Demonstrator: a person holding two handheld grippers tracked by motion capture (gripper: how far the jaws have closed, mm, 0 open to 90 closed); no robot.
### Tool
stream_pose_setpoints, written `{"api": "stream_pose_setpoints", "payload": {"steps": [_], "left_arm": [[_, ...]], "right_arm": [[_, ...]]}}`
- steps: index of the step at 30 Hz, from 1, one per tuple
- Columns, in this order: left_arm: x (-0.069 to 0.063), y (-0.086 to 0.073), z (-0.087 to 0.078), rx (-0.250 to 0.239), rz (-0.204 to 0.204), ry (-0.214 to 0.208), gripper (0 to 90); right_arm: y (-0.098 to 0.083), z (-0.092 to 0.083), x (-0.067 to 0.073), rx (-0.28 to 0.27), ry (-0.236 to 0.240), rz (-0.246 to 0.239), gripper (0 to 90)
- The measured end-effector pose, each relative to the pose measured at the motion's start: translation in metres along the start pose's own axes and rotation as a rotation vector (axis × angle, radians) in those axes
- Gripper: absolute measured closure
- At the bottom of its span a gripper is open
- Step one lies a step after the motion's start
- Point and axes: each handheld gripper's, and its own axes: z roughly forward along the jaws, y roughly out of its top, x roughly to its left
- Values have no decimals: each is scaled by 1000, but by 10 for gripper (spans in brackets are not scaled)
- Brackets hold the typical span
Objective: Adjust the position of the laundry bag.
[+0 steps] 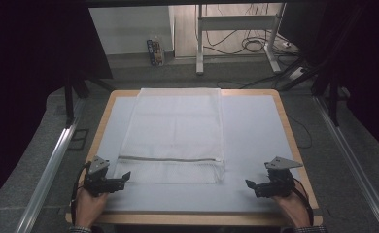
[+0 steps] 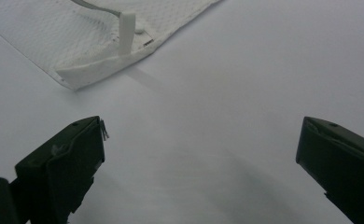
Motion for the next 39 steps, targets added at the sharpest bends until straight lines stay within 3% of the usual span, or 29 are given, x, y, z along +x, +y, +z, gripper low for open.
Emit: {"api": "stream_pose_setpoints", "payload": {"steps": [7, 12, 15, 20, 26, 33, 39], "left_arm": [[-3, 3, 3, 29, 15, -25, 74], [-2, 4, 2, 57, -13, -26, 68], [-1, 5, 3, 45, -16, -28, 65], [-1, 2, 4, 24, 27, -8, 58], [1, 2, 6, 11, 55, -23, 61], [4, 3, 4, -15, 25, -10, 75], [3, 6, 7, -7, 4, -31, 73]], "right_arm": [[2, 0, 2, 18, -9, -9, 25], [3, -2, 2, 5, -12, 0, 36], [3, -1, 2, 7, -7, 0, 36], [4, 0, 2, 11, -7, -5, 37], [6, 1, 4, 20, 1, 2, 42], [10, 4, 5, 14, 11, -6, 60], [12, 6, 6, -9, 10, -2, 60]]}}
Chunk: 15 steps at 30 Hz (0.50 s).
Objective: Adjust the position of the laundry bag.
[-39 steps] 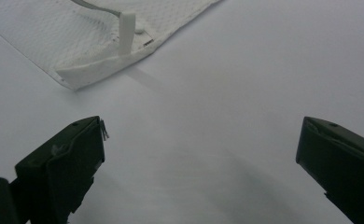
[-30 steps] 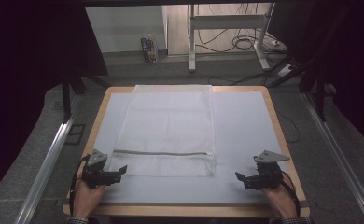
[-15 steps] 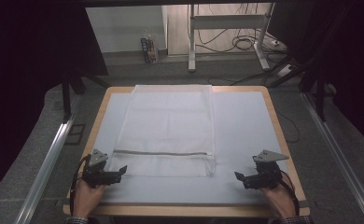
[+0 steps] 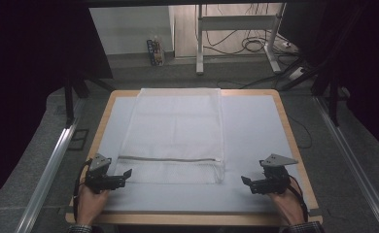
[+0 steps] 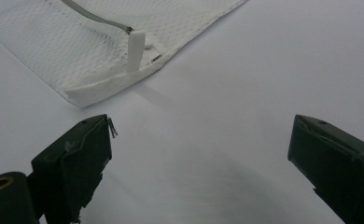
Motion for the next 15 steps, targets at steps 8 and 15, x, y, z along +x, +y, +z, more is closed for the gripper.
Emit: {"api": "stream_pose_setpoints", "payload": {"steps": [8, 15], "left_arm": [[-1, 7, 8, 40, 12, -18, 71], [1, 10, 10, 38, -12, -29, 61]], "right_arm": [[4, 7, -1, 5, -22, 4, 58], [9, 12, -2, 16, -31, 25, 52]]}}
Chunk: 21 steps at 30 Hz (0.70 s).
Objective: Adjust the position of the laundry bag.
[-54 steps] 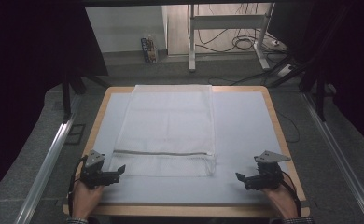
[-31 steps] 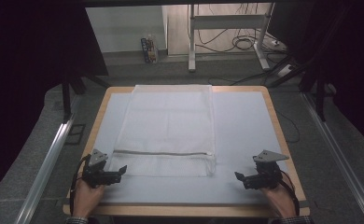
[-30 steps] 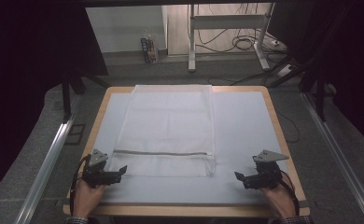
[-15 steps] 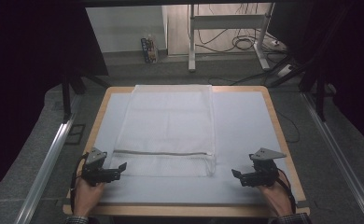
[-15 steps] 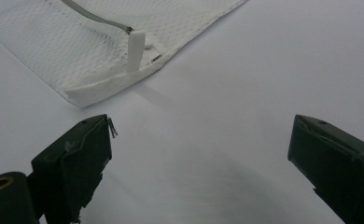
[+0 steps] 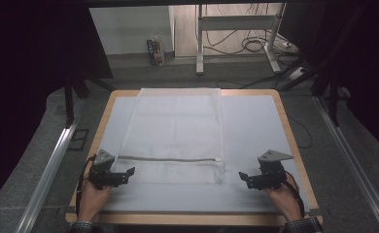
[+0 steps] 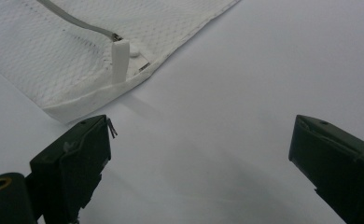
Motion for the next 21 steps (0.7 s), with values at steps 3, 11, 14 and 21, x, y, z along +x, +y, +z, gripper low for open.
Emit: {"api": "stream_pose_setpoints", "payload": {"steps": [3, 11, 14, 21], "left_arm": [[3, 1, 0, -8, -18, 1, 57], [13, 5, 1, -31, -62, -16, 38], [16, 7, 3, -22, -64, -3, 56], [22, 12, 9, -3, -47, 22, 81]], "right_arm": [[1, 1, 0, -2, -8, 7, 47], [8, 9, -1, 7, -5, 32, 24], [13, 13, 0, 18, -1, 33, 24], [29, 24, 1, 17, 10, 22, 86]]}}
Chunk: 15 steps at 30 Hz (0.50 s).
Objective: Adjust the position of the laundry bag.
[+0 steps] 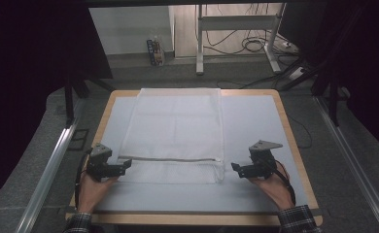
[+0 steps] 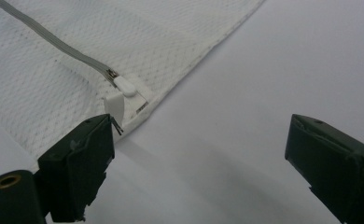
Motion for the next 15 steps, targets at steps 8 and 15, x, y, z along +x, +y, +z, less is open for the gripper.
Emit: {"api": "stream_pose_setpoints", "payload": {"steps": [8, 15], "left_arm": [[7, 9, 9, 33, 30, 14, 187], [16, 15, 17, 43, 10, 36, 293]], "right_arm": [[16, 14, 1, 19, -1, -10, 167], [30, 29, 3, 42, 14, -12, 282]]}}
